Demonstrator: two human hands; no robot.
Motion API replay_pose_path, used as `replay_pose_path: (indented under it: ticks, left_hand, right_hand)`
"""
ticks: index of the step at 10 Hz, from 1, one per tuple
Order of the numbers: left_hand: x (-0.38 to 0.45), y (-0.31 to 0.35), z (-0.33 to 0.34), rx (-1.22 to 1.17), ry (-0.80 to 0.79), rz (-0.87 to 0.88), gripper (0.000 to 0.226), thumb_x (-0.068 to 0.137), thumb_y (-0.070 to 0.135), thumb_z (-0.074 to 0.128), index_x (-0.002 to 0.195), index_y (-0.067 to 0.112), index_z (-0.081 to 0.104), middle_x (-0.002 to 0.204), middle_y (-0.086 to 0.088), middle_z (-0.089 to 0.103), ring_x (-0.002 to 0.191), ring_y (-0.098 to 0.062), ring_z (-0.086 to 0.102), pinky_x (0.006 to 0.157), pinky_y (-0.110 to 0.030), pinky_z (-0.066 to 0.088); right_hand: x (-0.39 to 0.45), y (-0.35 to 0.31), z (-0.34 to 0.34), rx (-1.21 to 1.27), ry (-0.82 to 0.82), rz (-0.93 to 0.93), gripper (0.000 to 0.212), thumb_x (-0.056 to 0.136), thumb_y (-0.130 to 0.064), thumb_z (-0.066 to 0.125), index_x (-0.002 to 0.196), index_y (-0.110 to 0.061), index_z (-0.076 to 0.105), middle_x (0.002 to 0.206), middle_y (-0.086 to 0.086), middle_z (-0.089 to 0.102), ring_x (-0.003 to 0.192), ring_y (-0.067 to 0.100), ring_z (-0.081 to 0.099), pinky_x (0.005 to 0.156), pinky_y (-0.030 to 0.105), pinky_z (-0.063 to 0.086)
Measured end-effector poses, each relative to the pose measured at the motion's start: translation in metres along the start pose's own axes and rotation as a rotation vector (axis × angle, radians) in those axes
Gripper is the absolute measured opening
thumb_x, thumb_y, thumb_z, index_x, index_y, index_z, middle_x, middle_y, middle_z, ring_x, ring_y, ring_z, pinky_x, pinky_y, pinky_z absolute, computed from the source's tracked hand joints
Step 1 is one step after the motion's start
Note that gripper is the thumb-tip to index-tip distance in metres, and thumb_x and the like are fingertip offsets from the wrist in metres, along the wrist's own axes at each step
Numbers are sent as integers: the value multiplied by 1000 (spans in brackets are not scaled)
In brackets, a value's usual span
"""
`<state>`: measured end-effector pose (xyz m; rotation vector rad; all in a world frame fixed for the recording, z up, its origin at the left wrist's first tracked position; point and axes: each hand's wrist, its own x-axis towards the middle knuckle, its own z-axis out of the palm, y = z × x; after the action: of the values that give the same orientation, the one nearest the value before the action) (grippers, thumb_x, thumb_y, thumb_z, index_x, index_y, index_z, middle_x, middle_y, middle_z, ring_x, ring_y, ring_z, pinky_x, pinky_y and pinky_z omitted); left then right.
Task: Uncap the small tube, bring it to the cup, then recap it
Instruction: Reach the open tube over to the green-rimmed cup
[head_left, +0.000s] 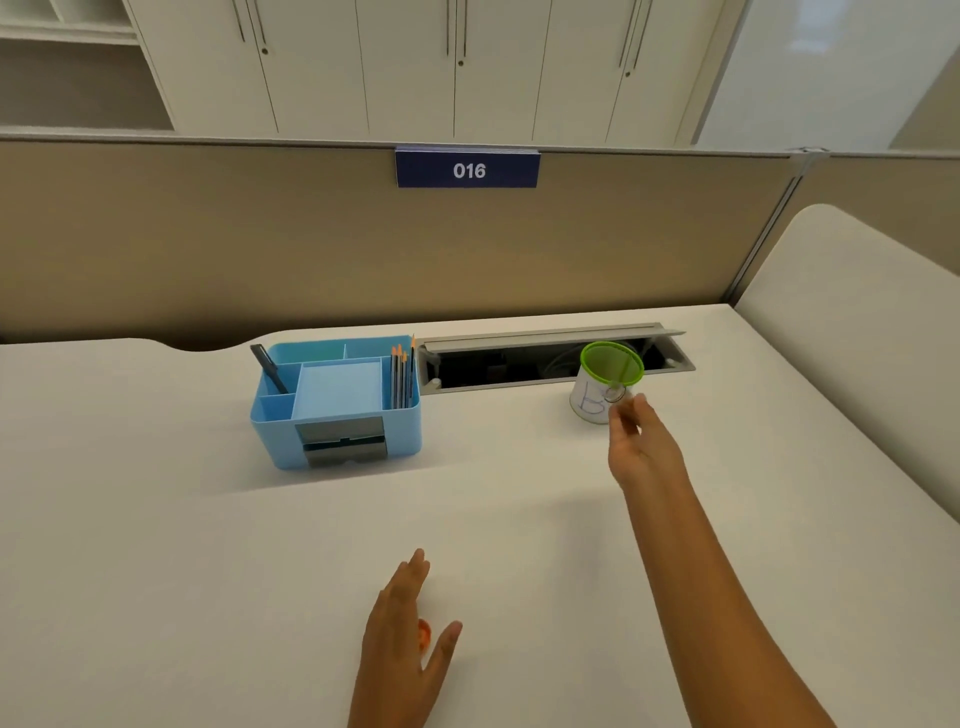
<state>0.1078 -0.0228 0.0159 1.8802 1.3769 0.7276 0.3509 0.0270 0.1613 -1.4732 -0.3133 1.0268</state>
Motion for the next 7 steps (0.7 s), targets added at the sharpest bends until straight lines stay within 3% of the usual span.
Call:
replay_pose_path:
  ticks: [1, 2, 3, 4, 5, 7]
  left_hand:
    - [8, -4, 0, 68, -70, -60, 86, 66, 77, 37, 131, 22, 28, 144, 10, 14, 135, -17, 29, 110, -38, 26]
    - [12, -10, 3, 125, -140, -108, 119, 43, 94, 3, 134, 20, 25, 148, 5, 19, 135, -15, 28, 112, -32, 16]
    - [19, -10, 6, 211, -209, -194, 90, 67, 79, 33, 137, 27, 11, 150, 11, 15, 138, -14, 22, 114, -32, 10]
    - [18, -13, 9, 242, -209, -244, 73, 82, 53, 48, 137, 30, 6, 151, 11, 15, 139, -18, 16, 114, -32, 11]
    - [15, -14, 8, 248, -203, -218, 70, 83, 51, 48, 137, 29, 9, 150, 11, 17, 139, -18, 18, 114, -31, 10]
    - [19, -13, 8, 254, -208, -201, 69, 83, 50, 49, 136, 28, 11, 151, 10, 16, 138, -16, 20, 114, -30, 10]
  right_hand:
    - [63, -15, 2, 729, 199, 4, 13, 96, -23, 42, 89, -33, 49, 90, -1, 51, 71, -8, 50, 76, 11, 42]
    - [95, -27, -7, 774, 326, -156, 39, 87, -4, 59, 124, -2, 48, 122, 16, 56, 90, 13, 59, 88, 23, 50]
    - [122, -37, -11, 558, 435, -220, 47, 83, 0, 63, 126, -5, 46, 128, 19, 54, 84, 15, 59, 75, 25, 54]
    - [137, -34, -9, 406, 506, -253, 50, 81, -7, 67, 125, -14, 47, 126, 13, 56, 92, 17, 60, 70, 21, 53]
    - [144, -27, -5, 154, 552, -331, 49, 78, -11, 70, 123, -17, 50, 123, 11, 60, 101, 20, 61, 84, 23, 51]
    - [155, -24, -2, 129, 543, -357, 50, 78, -13, 71, 123, -18, 51, 124, 11, 60, 103, 21, 61, 80, 20, 49]
